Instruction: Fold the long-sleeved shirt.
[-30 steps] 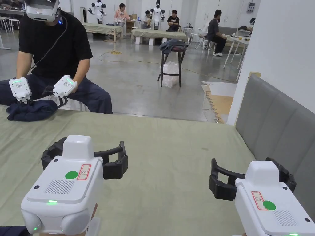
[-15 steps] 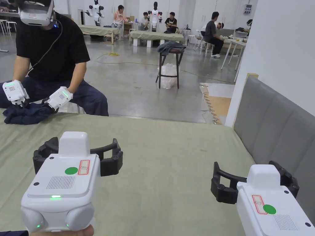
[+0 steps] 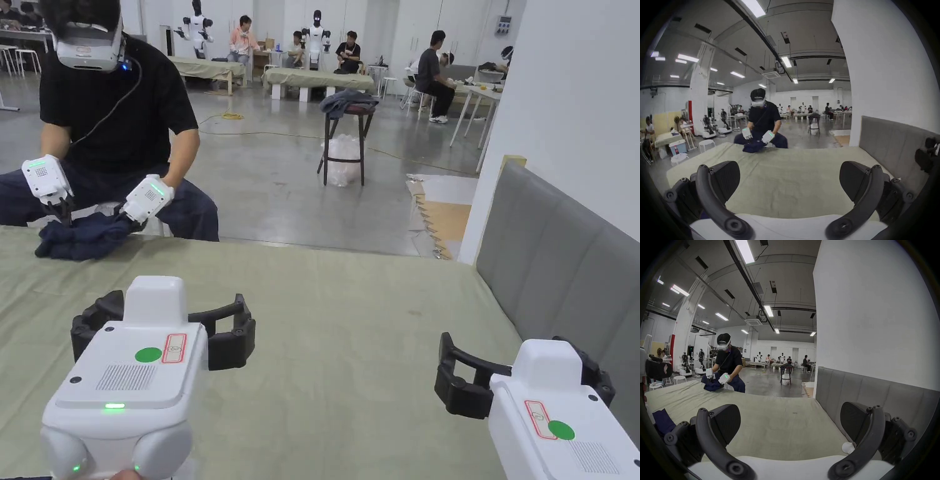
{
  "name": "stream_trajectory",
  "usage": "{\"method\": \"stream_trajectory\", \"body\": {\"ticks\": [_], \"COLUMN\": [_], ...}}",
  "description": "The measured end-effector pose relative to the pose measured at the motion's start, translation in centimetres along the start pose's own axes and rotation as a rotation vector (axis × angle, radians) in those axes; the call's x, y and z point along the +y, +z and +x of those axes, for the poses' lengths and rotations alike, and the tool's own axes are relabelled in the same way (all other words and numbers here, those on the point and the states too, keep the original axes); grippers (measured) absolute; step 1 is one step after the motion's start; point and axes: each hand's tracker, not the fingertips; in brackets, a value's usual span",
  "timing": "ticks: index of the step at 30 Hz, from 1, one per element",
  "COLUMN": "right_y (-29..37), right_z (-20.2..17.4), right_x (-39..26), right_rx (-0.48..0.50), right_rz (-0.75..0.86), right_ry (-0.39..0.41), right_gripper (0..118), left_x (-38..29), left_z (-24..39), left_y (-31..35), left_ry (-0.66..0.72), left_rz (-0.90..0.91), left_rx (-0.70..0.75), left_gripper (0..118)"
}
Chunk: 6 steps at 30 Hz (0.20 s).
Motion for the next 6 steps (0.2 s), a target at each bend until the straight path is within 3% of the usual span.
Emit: {"method": "stream_trajectory", "body": {"ticks": [2, 6], "right_y": [0.07, 0.13], "right_z": [-0.01, -0.04], "right_x": [0.11, 0.25], "right_rx": [0.004, 0.013], "right_rz": [0.005, 0.011], "right_ry": [0.002, 0.0], "right_gripper": [118, 118], "left_x": [0.29, 0.42], "left_z": [-0.16, 0.39], "left_y": [0.13, 0.21], "left_ry": [0.054, 0.019], "left_rz": [-0.006, -0.006], "left_rx": [-0.013, 0.052], "left_gripper": [111, 111]}}
